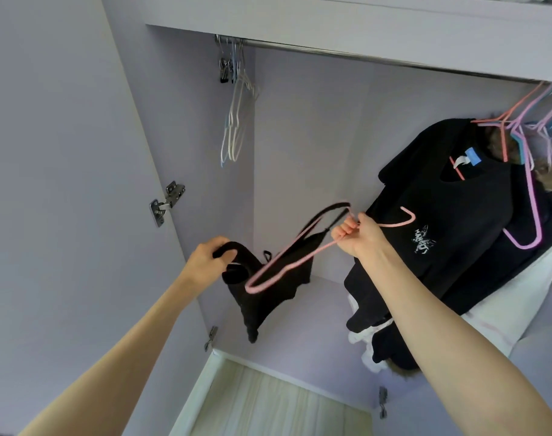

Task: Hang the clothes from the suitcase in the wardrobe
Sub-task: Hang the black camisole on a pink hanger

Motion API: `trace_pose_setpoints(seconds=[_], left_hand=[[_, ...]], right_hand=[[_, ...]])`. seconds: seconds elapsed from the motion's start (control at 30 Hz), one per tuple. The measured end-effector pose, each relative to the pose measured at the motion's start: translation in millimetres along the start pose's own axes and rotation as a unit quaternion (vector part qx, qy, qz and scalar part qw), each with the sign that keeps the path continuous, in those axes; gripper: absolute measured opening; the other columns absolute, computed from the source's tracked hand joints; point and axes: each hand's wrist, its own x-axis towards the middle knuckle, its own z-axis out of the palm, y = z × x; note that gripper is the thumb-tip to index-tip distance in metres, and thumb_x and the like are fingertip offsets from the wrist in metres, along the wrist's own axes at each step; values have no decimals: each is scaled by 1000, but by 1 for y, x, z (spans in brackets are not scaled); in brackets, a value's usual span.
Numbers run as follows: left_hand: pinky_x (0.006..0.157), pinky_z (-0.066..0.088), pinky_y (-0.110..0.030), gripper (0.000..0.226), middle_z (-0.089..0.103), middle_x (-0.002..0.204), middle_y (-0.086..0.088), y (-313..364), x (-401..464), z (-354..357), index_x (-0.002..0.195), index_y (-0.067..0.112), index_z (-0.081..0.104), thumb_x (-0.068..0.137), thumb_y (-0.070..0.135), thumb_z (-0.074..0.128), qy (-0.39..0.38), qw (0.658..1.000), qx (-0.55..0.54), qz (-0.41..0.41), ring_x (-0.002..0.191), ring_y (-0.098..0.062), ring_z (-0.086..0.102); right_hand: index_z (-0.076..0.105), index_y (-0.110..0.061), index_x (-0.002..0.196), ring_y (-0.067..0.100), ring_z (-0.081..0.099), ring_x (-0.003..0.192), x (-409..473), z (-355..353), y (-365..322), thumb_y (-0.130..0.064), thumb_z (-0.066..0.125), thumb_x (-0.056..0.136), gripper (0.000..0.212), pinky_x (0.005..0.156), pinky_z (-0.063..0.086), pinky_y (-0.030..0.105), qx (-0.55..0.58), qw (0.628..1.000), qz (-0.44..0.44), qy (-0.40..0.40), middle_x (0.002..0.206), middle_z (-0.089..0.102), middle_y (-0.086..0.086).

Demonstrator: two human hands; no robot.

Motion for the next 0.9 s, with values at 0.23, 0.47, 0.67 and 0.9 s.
trace_pose_setpoints(seconds=[0.23, 0.47, 0.67, 0.9], left_hand=[[67, 34, -28, 15, 49, 57, 10, 11, -14, -4, 56, 26, 55, 68, 23, 47, -79, 995, -19, 52, 63, -11, 44], [77, 45, -36, 18, 64, 81, -5, 23, -10, -1, 78, 20, 61, 87, 5, 55, -79, 991, 17, 107, 81, -26, 58], [77, 40, -14, 9, 61, 86, 12, 39, -12, 13, 85, 27, 60, 80, 20, 56, -189, 978, -16, 85, 80, 5, 57], [85, 45, -22, 12, 63, 95, 0, 42, -14, 14, 101, 12, 63, 93, 14, 53, -223, 964, 74, 123, 87, -12, 58]], right_hand=[[25, -16, 60, 11, 18, 27, 8, 12, -8, -43, 33, 100, 49, 40, 24, 19, 96, 991, -75, 58, 31, 23, -4], [33, -20, 65, 7, 19, 28, -3, 34, 22, -37, 47, 97, 39, 38, 19, 18, -45, 996, -75, 1, 34, 25, -7], [47, -16, 70, 6, 26, 39, -20, 59, 44, -14, 51, 95, 25, 46, 21, 17, -63, 994, -37, -80, 47, 33, -4], [50, -8, 81, 12, 46, 64, -29, 64, 35, -10, 47, 97, 17, 64, 40, 22, -65, 995, -48, -58, 73, 50, 5]])
